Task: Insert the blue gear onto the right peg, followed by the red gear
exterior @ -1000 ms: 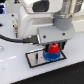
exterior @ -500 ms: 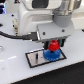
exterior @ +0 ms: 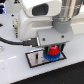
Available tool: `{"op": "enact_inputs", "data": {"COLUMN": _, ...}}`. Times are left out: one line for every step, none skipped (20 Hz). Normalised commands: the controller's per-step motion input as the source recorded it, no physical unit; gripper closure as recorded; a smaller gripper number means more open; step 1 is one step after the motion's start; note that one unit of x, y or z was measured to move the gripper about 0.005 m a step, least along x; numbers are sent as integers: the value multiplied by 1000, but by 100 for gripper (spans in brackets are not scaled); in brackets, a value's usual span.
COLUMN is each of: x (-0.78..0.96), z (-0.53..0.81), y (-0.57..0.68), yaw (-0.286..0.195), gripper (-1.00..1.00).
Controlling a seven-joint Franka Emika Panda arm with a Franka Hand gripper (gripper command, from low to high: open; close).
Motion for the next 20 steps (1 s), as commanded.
{"op": "enact_inputs", "data": {"x": 245, "z": -181, "y": -39, "yaw": 0, "gripper": 100}}
{"op": "enact_inputs", "data": {"x": 213, "z": -135, "y": -26, "yaw": 0, "gripper": 100}}
{"op": "enact_inputs", "data": {"x": 181, "z": -166, "y": -12, "yaw": 0, "gripper": 100}}
{"op": "enact_inputs", "data": {"x": 176, "z": -52, "y": -13, "yaw": 0, "gripper": 100}}
{"op": "enact_inputs", "data": {"x": 151, "z": -46, "y": -7, "yaw": 0, "gripper": 100}}
{"op": "enact_inputs", "data": {"x": 130, "z": -16, "y": 2, "yaw": 0, "gripper": 100}}
{"op": "enact_inputs", "data": {"x": 69, "z": -5, "y": -19, "yaw": 0, "gripper": -100}}
{"op": "enact_inputs", "data": {"x": 90, "z": -22, "y": -4, "yaw": 0, "gripper": 100}}
{"op": "enact_inputs", "data": {"x": 17, "z": 209, "y": 6, "yaw": 0, "gripper": -100}}
{"op": "enact_inputs", "data": {"x": 17, "z": 97, "y": -4, "yaw": 0, "gripper": -100}}
{"op": "enact_inputs", "data": {"x": 3, "z": 107, "y": -33, "yaw": 0, "gripper": -100}}
{"op": "enact_inputs", "data": {"x": -2, "z": 234, "y": -11, "yaw": 0, "gripper": -100}}
{"op": "enact_inputs", "data": {"x": 2, "z": 235, "y": -10, "yaw": 0, "gripper": -100}}
{"op": "enact_inputs", "data": {"x": 5, "z": 285, "y": -10, "yaw": 0, "gripper": -100}}
{"op": "enact_inputs", "data": {"x": 11, "z": 161, "y": -64, "yaw": 0, "gripper": -100}}
{"op": "enact_inputs", "data": {"x": -3, "z": 359, "y": -25, "yaw": 0, "gripper": -100}}
{"op": "enact_inputs", "data": {"x": -2, "z": 324, "y": -8, "yaw": 0, "gripper": -100}}
{"op": "enact_inputs", "data": {"x": -1, "z": 620, "y": 53, "yaw": 0, "gripper": -100}}
{"op": "enact_inputs", "data": {"x": -11, "z": 650, "y": 37, "yaw": 0, "gripper": -100}}
{"op": "enact_inputs", "data": {"x": -9, "z": 651, "y": 28, "yaw": 0, "gripper": -100}}
